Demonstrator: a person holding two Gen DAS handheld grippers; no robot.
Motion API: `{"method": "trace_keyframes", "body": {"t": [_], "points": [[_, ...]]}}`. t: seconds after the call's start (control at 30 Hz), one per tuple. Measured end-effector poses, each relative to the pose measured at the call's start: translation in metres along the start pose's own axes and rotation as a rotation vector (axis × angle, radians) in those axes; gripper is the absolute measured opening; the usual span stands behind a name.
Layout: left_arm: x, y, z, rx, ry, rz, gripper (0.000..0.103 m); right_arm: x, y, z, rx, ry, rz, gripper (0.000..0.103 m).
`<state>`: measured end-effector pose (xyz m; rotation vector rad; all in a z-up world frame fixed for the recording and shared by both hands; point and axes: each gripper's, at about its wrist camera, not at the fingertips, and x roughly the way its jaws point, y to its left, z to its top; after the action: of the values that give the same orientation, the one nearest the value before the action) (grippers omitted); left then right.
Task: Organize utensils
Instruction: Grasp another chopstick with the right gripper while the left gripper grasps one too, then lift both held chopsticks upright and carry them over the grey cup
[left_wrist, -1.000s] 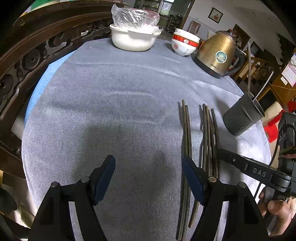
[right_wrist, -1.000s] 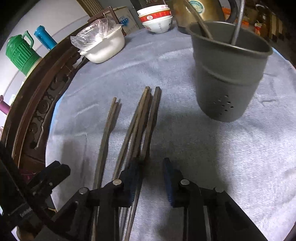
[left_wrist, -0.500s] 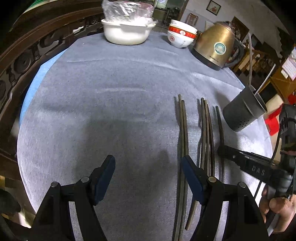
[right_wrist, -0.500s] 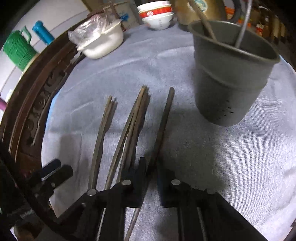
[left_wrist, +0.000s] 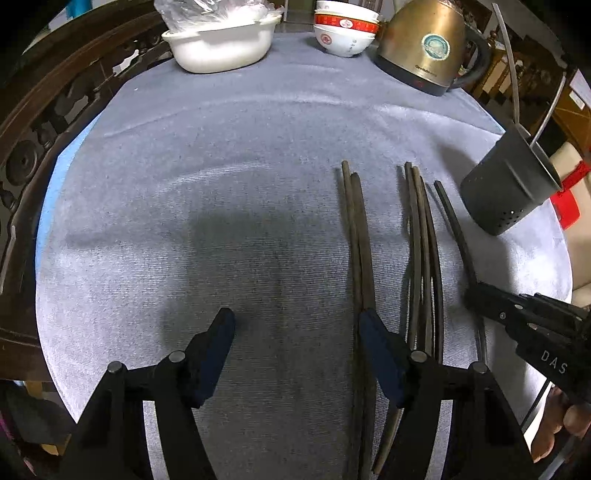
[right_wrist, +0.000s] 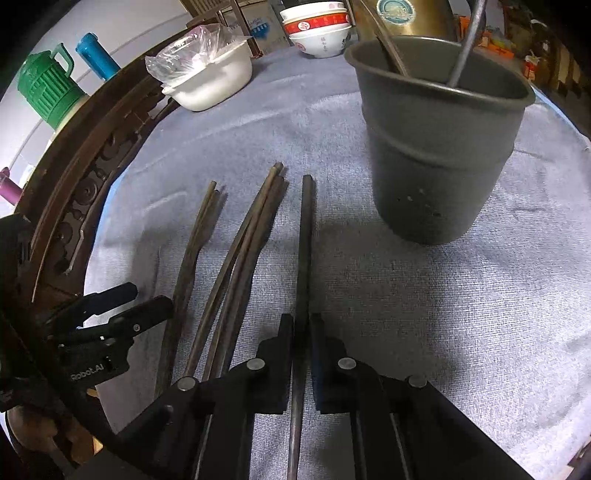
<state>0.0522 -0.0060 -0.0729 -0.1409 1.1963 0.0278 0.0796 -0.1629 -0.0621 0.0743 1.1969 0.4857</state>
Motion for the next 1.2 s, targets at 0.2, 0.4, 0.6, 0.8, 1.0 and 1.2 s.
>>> {"method": "trace_keyframes", "body": {"t": [0.2, 0.4, 0.6, 0.8, 1.0, 1.2], "points": [[0.007, -0.006, 0.002, 0.036, 0.034, 0.035, 0.068, -0.001, -0.006, 0.0, -0.008, 0.005, 0.013, 0.01], [0.002, 0.005, 0.004, 0.031, 0.055, 0.047, 0.008, 0.001, -0.002, 0.005, -0.039, 0.029, 0.0, 0.01], [0.0, 0.014, -0.005, 0.055, 0.11, 0.008, 0.006, 0.003, 0.007, 0.008, -0.118, 0.097, -0.041, 0.01], [-0.003, 0.021, -0.003, 0.012, 0.165, -0.031, 0.011, 0.004, 0.012, 0.011, -0.192, 0.186, -0.089, 0.011], [0.006, 0.018, 0.02, 0.03, 0.175, -0.004, 0.021, 0.009, 0.014, 0.028, -0.146, 0.171, -0.116, 0.013], [0.015, 0.013, 0.019, 0.089, 0.199, -0.001, 0.005, 0.018, 0.025, 0.035, -0.194, 0.191, -0.153, 0.011]]}}
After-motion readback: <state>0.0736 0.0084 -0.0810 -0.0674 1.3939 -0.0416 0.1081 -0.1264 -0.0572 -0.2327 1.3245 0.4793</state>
